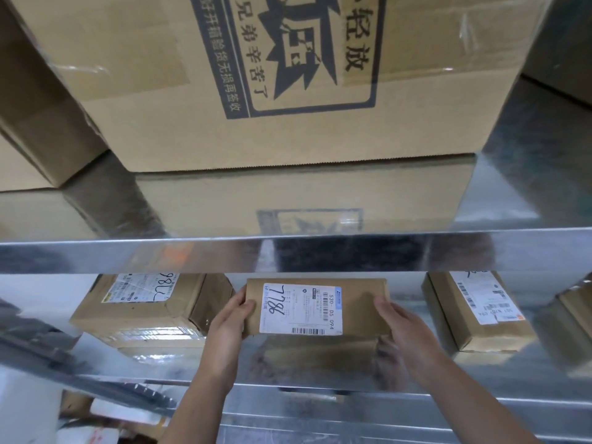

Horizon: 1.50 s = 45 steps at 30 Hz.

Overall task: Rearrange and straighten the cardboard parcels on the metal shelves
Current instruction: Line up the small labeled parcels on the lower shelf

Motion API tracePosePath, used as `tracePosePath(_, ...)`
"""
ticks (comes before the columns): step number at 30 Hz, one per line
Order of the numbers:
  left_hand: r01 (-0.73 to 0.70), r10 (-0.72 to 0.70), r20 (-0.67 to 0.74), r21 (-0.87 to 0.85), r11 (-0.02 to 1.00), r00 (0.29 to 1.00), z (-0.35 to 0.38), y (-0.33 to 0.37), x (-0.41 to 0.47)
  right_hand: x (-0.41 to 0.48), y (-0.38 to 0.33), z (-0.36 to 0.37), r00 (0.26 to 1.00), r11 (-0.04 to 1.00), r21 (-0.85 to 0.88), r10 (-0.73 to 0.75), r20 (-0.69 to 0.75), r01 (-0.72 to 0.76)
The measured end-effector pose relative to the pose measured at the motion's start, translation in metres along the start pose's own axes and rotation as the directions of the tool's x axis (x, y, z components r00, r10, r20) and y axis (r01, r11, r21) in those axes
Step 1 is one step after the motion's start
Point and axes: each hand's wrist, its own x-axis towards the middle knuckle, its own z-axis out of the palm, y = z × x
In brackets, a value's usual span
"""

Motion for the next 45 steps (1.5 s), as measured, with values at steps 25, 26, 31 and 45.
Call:
tracePosePath(25,0.135,-0.143,0.01,0.264,0.955,0.99,0.016,-0.023,0.039,0.025,-0.013,-0.011,0.997,0.891,-0.446,0.077,-0.031,-0.083)
tracePosePath(26,0.128,-0.135,0.008,0.267,0.955,0.991,0.016,-0.025,0.039,0.026,-0.013,-0.01,0.997,0.891,-0.447,0.074,-0.03,-0.08)
tracePosePath(31,0.123,-0.127,-0.004,0.273,0.954,0.992,0.014,-0.031,0.044,0.026,-0.014,-0.01,0.998,0.887,-0.458,0.057,-0.021,-0.06)
tracePosePath(45,0.171,-0.164,-0.049,0.283,0.944,0.985,0.012,-0.035,0.058,0.03,-0.014,-0.008,0.999,0.86,-0.51,-0.004,-0.033,-0.013)
